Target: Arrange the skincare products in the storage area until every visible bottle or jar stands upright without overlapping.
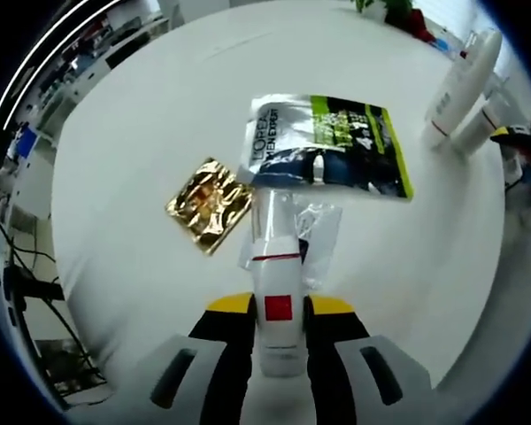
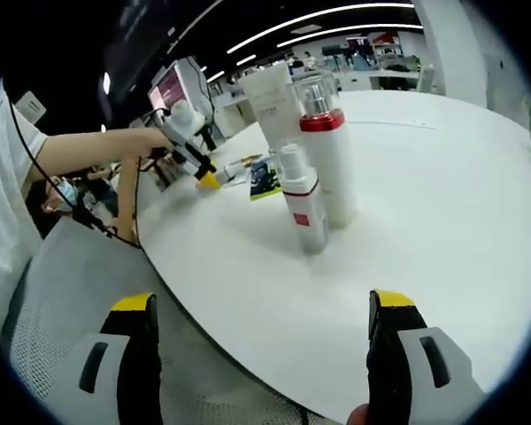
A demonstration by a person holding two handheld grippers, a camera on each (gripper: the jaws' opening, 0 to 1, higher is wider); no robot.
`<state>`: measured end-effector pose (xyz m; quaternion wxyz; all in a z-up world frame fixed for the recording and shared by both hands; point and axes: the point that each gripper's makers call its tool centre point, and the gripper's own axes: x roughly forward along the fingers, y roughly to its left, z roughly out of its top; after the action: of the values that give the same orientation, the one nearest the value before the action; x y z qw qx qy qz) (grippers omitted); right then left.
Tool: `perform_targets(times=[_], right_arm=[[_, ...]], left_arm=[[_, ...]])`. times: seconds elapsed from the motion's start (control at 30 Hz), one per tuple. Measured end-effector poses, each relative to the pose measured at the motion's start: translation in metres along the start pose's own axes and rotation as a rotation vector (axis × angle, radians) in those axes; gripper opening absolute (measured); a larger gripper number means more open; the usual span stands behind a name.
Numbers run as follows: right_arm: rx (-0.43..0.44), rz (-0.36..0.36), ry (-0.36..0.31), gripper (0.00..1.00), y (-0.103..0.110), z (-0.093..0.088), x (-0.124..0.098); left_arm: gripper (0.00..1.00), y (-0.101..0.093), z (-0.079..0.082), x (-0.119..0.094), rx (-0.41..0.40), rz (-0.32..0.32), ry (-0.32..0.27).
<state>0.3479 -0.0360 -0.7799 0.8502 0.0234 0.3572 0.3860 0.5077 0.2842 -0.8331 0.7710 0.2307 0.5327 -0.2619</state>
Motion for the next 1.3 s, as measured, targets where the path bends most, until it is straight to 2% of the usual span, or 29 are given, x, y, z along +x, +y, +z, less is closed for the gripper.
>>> perform_targets(times=[0.3,0.47,0.6,0.7,0.8,0.9,1.07,1.3], right_arm=[[-0.008,0.0,-0.001,0.98,0.001,0.002,-0.001],[-0.01,-0.006,-0.015,0.98,0.001,0.007,-0.004],[-0.01,-0.004,-0.033,0.98,0.002,0.013,-0.008],[-0.011,0.0,-0.054,0.98,0.005,0.019,-0.011],[-0.007,0.009,-0.072,0.98,0.006,0.025,-0.013],[-0.012,0.024,-0.094,0.97,0.013,0.034,-0.015],[-0.019,0.037,-0.107,0.96,0.016,0.039,-0.016],[-0.033,0.068,-0.141,0.92,0.029,0.055,-0.021]], left_arm=[[0.25,0.008,0.001,0.001,-0.029,0.024,-0.017],[0.25,0.008,0.005,-0.007,-0.03,0.026,-0.036],[0.25,0.0,0.004,-0.016,-0.039,0.024,-0.053],[0.25,-0.003,0.009,-0.017,-0.044,0.025,-0.069],[0.25,-0.013,0.011,-0.027,-0.071,0.026,-0.096],[0.25,-0.017,0.015,-0.03,-0.064,0.033,-0.12],[0.25,-0.025,0.018,-0.042,-0.053,0.043,-0.157],[0.25,-0.05,0.027,-0.064,-0.055,0.055,-0.26]])
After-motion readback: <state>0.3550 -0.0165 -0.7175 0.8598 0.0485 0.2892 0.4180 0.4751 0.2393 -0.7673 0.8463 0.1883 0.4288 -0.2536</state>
